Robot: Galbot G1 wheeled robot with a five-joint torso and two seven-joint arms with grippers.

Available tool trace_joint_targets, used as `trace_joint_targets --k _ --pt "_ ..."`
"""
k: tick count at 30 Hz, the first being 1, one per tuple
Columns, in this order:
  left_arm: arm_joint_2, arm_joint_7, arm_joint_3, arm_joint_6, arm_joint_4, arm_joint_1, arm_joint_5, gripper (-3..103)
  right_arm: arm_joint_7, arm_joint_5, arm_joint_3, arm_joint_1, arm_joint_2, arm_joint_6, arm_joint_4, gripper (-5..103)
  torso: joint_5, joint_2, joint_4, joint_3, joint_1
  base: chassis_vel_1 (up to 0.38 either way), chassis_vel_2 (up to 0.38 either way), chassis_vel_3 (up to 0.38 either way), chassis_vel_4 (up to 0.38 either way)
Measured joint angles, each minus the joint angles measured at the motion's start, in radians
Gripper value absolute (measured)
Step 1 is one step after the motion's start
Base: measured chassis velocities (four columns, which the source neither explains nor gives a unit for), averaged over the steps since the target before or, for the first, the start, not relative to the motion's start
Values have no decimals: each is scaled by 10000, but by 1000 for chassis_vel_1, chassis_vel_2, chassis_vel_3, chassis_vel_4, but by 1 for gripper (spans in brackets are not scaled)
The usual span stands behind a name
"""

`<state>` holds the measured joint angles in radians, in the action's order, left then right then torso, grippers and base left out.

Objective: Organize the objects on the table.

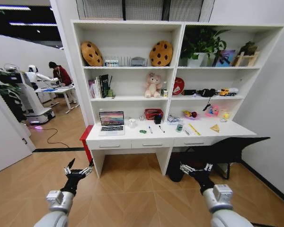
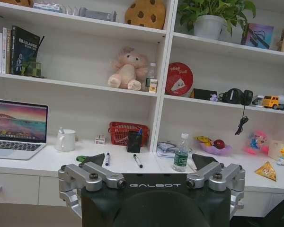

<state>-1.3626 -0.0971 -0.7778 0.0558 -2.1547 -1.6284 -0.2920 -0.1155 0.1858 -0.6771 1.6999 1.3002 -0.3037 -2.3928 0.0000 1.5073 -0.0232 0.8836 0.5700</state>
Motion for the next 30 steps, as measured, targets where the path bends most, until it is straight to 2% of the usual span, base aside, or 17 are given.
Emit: trace_joint_targets --k 21,30 --pt "-7 -41 87 113 139 126 50 100 -166 173 -23 -123 -1 -87 -26 100 0 0 0 0 0 0 0 0 0" --pt "-62 -41 21 135 98 101 46 100 -154 363 -13 -375 -124 -333 50 100 0 0 0 0 0 0 0 0 0"
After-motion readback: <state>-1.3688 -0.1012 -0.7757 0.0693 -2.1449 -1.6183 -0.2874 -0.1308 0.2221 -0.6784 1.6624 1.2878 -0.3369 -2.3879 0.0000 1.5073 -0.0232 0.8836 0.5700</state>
